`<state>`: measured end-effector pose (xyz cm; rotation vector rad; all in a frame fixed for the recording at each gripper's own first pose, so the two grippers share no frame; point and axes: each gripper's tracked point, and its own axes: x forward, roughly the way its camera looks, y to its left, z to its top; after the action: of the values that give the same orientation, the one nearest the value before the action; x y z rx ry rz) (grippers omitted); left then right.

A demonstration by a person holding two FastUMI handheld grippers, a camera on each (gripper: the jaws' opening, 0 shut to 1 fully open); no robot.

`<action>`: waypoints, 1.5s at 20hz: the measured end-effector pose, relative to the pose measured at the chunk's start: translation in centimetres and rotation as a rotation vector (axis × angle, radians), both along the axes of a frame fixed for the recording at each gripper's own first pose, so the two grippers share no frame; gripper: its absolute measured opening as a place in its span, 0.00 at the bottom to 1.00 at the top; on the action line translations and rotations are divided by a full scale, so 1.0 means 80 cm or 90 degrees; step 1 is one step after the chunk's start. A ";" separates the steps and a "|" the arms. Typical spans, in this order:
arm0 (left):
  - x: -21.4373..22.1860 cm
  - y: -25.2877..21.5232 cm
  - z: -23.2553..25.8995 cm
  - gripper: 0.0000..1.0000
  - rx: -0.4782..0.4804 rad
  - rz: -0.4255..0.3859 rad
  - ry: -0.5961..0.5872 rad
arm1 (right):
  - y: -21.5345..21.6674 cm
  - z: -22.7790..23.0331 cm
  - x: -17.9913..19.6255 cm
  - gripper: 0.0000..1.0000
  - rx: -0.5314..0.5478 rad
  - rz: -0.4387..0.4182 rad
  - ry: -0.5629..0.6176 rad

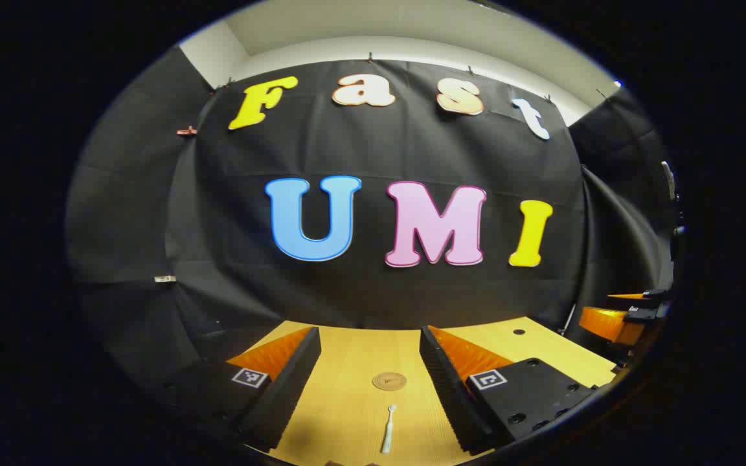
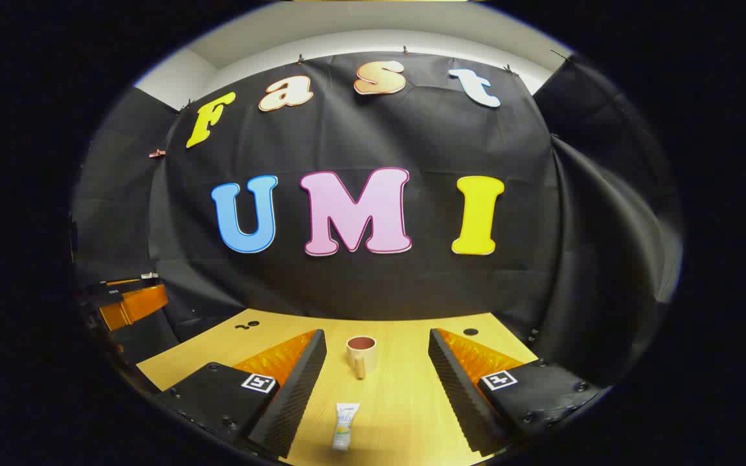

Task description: Put the toothbrush and toothpaste on the desktop into the cup, then pick up the cup and place it on the coaster on the desktop.

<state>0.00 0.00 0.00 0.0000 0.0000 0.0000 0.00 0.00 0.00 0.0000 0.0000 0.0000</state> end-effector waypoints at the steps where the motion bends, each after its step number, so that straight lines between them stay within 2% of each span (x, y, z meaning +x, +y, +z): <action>1: 0.002 -0.006 0.001 0.97 0.002 -0.014 0.000 | 0.009 -0.004 -0.003 0.98 -0.008 0.008 0.005; 5: -0.001 -0.014 -0.014 0.97 -0.009 -0.037 0.016 | 0.026 -0.023 -0.012 0.98 -0.014 0.025 0.034; 11: -0.003 -0.013 -0.025 0.97 -0.006 -0.039 0.026 | 0.045 -0.032 -0.004 0.98 0.000 0.046 0.056; 17: -0.001 -0.008 -0.034 0.97 -0.006 -0.035 0.036 | 0.067 -0.044 0.008 0.98 -0.024 0.080 0.072; 20: 0.000 -0.004 -0.041 0.97 -0.010 -0.034 0.046 | 0.068 -0.054 0.019 0.98 -0.021 0.081 0.089; 30: 0.006 0.012 -0.078 0.97 0.001 -0.001 0.091 | 0.061 -0.131 0.068 0.98 0.002 0.080 0.221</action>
<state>0.45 0.98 -6.28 0.0014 0.1436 -0.0017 5.40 4.87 -10.48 0.0037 0.3469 0.1259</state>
